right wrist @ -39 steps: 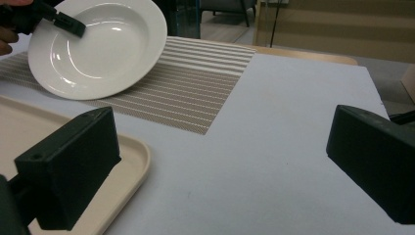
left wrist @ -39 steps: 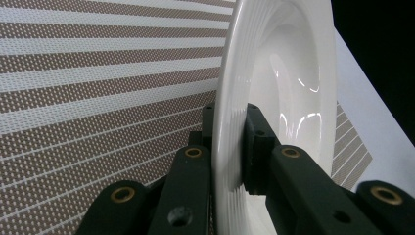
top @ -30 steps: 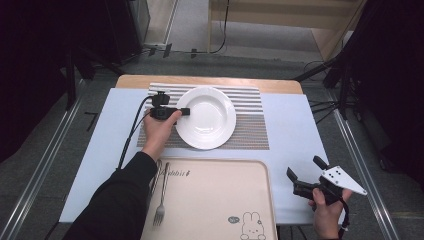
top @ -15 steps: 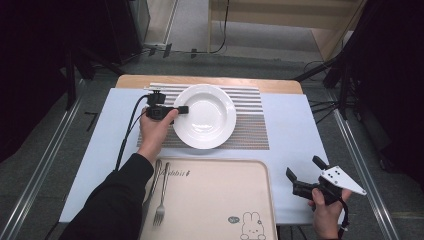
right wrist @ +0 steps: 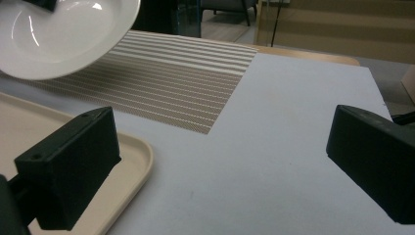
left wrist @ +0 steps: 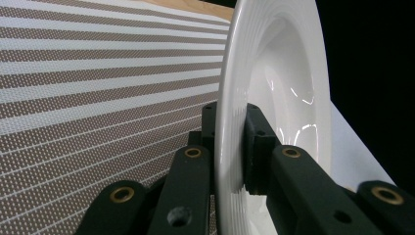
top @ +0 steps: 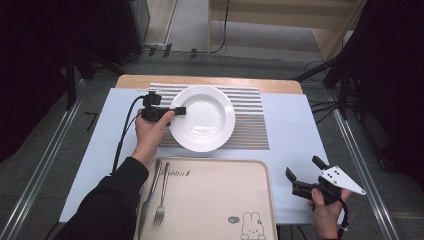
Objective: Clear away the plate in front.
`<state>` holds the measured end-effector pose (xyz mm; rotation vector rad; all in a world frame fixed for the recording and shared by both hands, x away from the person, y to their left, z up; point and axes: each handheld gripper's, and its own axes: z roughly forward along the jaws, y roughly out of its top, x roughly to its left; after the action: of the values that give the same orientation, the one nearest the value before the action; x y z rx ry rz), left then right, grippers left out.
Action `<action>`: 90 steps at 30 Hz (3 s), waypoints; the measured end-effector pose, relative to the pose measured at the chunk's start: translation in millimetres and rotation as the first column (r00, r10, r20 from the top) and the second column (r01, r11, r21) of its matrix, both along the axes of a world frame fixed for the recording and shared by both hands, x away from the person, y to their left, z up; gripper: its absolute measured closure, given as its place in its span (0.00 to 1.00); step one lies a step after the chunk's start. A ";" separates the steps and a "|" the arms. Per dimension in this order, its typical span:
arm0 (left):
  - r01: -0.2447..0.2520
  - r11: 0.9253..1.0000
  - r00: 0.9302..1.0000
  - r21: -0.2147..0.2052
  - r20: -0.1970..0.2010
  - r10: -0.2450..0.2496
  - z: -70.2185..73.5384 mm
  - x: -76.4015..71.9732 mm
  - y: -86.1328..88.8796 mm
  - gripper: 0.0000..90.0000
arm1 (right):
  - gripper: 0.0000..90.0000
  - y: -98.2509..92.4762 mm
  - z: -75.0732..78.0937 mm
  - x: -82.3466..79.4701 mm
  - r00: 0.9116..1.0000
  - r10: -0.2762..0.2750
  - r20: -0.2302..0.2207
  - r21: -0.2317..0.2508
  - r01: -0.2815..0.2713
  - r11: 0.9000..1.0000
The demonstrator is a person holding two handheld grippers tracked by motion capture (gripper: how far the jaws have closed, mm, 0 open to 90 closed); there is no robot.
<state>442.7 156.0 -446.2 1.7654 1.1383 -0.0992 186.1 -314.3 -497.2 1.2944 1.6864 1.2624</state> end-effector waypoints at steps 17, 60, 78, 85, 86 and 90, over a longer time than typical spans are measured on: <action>0.043 0.999 0.999 -0.030 0.021 -0.042 8.3 -19.8 1.8 0.91 | 0.00 0.9 0.1 -0.1 1.000 0.001 0.000 0.000 -0.001 1.000; 0.140 0.987 0.989 -0.085 0.057 -0.135 16.0 -94.8 14.0 0.91 | 0.00 4.2 0.4 -0.2 1.000 0.006 0.000 -0.007 -0.006 1.000; 0.187 0.978 0.982 -0.096 0.020 -0.186 -5.7 -133.5 12.6 0.90 | 0.00 5.3 0.8 -0.7 1.000 0.007 0.000 -0.005 -0.007 1.000; 0.200 0.975 0.980 -0.093 0.016 -0.199 -12.6 -147.4 13.0 0.90 | 0.00 4.9 0.7 -0.7 1.000 0.006 0.002 -0.006 -0.006 1.000; 0.200 0.976 0.980 -0.090 0.017 -0.199 -14.0 -149.4 13.1 0.90 | 0.00 4.9 0.7 -0.7 1.000 0.007 0.002 -0.006 -0.007 1.000; 0.203 0.975 0.979 -0.093 0.000 -0.203 -20.1 -157.6 13.7 0.90 | 0.00 5.1 0.8 -0.9 1.000 0.006 0.001 -0.006 -0.006 1.000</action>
<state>285.1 169.7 -466.3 1.7956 0.9421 -0.2796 185.2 -309.2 -496.4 1.2864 1.6932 1.2606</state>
